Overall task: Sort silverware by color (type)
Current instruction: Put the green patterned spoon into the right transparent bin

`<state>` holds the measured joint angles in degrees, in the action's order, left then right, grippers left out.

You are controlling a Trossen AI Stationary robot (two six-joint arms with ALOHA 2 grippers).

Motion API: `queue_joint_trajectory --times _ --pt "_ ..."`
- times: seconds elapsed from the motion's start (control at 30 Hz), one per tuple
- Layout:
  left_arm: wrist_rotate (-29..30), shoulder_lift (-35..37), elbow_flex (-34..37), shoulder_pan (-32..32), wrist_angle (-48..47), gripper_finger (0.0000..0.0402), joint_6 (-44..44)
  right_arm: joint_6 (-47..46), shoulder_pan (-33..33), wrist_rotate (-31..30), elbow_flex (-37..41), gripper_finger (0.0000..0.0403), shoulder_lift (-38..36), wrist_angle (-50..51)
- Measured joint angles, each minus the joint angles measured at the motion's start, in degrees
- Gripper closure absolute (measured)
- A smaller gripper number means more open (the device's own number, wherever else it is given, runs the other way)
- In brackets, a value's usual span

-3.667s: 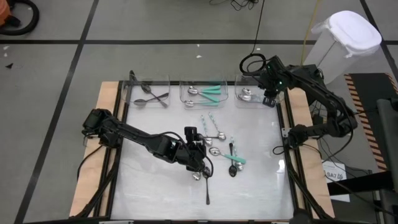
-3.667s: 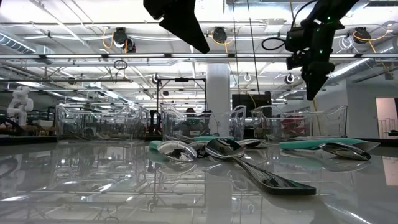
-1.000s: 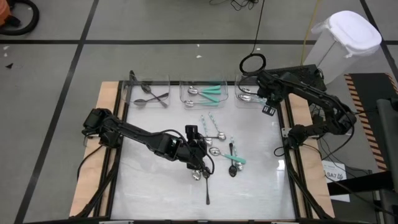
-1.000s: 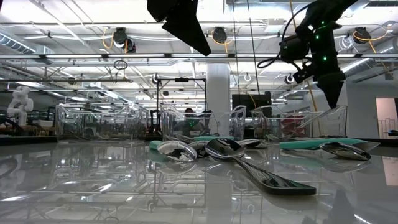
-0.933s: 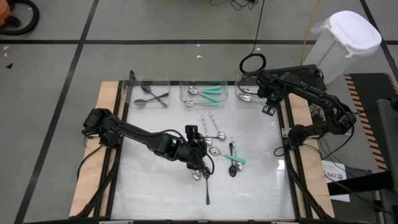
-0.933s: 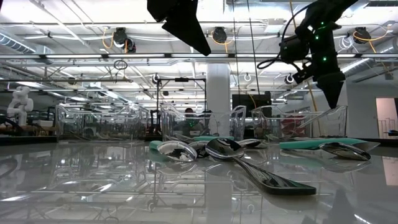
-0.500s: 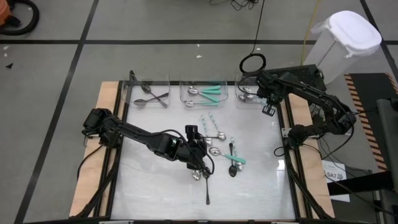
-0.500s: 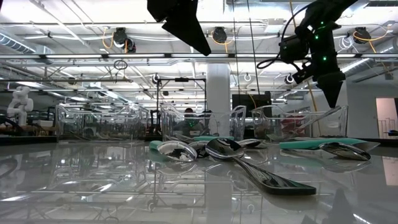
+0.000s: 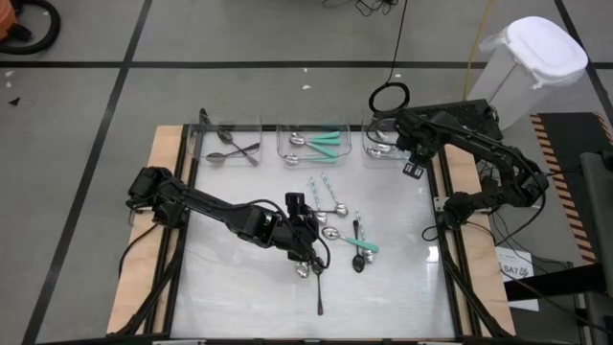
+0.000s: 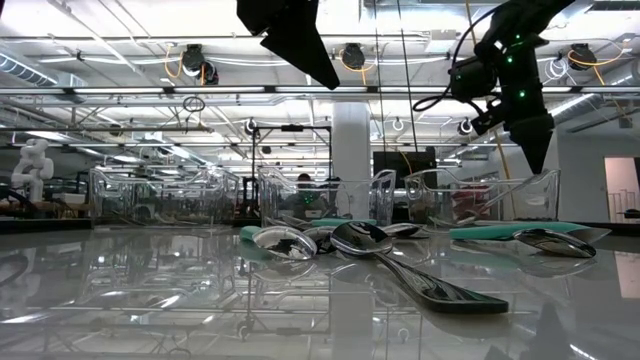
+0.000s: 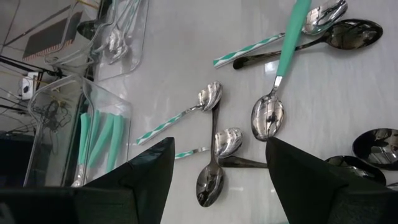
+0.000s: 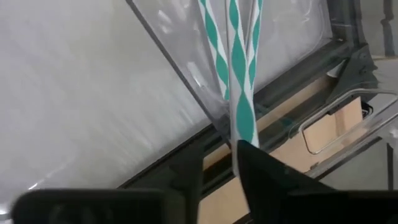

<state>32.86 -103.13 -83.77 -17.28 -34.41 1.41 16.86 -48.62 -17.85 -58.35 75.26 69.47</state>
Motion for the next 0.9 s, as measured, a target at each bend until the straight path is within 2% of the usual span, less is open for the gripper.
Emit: queue_joint_trajectory --times 0.13,0.23,0.7,0.9 --pt "0.0 0.0 0.0 0.0 0.0 0.0149 0.1 -1.0 0.0 0.0 0.0 0.0247 0.0 -1.0" --pt "0.0 0.0 0.0 0.0 0.0 0.0149 0.4 -0.7 -0.2 0.0 0.0 0.0228 0.0 -1.6" --pt "0.0 0.0 0.0 0.0 0.0 0.0149 0.3 2.3 -3.9 -1.9 0.0 0.0258 0.0 -3.1" --pt "0.0 0.0 0.0 0.0 0.2 0.0149 0.6 3.5 -4.3 -5.4 0.0 0.0261 0.0 -5.5"
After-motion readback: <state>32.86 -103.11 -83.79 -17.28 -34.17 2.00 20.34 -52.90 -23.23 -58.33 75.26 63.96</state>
